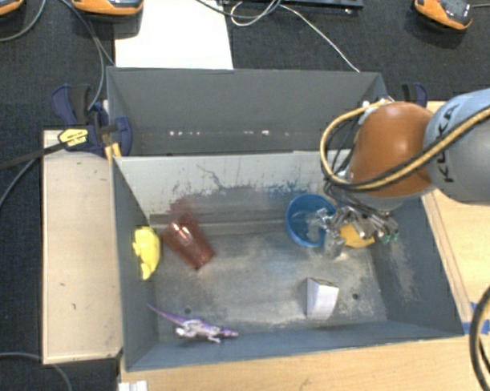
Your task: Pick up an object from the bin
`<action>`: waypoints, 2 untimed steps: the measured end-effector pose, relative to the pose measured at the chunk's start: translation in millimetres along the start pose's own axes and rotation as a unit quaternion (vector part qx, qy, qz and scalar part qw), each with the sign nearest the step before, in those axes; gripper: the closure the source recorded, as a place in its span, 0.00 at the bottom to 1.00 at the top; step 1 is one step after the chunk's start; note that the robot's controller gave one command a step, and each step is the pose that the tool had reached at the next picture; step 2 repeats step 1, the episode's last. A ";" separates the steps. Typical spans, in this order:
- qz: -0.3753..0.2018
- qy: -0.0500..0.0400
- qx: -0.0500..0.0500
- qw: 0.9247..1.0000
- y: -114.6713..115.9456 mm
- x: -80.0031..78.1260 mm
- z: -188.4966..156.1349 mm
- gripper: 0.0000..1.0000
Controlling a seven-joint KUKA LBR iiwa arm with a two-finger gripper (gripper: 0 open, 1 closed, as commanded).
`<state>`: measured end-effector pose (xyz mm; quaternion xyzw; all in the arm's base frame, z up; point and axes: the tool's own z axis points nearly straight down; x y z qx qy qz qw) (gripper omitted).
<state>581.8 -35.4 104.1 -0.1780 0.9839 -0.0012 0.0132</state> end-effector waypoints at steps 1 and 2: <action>-0.006 -0.003 0.001 1.000 -4.8 -0.4 -62.4 1.00; -0.006 -0.003 0.001 1.000 -4.8 -0.4 -62.4 1.00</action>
Offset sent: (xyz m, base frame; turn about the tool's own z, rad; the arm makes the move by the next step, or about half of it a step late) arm -0.0035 -0.0141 0.1453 -0.0115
